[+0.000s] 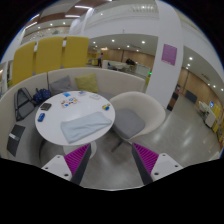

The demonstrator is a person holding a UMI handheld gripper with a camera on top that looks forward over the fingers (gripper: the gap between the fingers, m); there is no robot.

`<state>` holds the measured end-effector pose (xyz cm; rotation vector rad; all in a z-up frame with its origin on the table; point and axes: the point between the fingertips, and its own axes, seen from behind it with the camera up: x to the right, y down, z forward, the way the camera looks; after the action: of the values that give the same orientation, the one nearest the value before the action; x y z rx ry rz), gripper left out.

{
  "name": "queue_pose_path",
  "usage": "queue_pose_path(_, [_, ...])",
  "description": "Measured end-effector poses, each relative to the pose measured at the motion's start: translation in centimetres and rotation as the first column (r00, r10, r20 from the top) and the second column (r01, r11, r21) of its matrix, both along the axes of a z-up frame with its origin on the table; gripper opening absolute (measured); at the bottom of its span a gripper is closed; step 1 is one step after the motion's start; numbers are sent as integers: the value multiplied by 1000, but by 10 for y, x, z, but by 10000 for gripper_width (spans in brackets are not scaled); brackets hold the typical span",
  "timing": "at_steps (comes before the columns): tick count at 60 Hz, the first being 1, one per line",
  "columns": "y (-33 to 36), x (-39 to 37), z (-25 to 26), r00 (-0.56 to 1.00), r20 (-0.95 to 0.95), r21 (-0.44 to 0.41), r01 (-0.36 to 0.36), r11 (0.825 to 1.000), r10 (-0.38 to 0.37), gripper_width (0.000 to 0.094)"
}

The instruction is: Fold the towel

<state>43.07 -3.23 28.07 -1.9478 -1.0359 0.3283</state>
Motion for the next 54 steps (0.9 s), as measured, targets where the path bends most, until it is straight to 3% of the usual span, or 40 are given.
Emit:
queue_pose_path(12, [-18, -36, -9, 995, 4, -1, -96, 995, 96, 868])
queue_pose_path(21, [-57, -73, -15, 978, -5, -9, -208, 978, 208, 863])
queue_pose_path(28, [-98, -107, -24, 950, -19, -14, -311, 950, 311, 866])
queue_pose_path(37, [-144, -141, -49, 900, -48, -53, -435, 899, 433, 866])
queue_pose_path(47, [-157, -186, -84, 850, -53, -54, -526, 849, 524, 869])
queue_pose_path(54, [-146, -227, -115, 833, -54, -48, -552, 832, 550, 865])
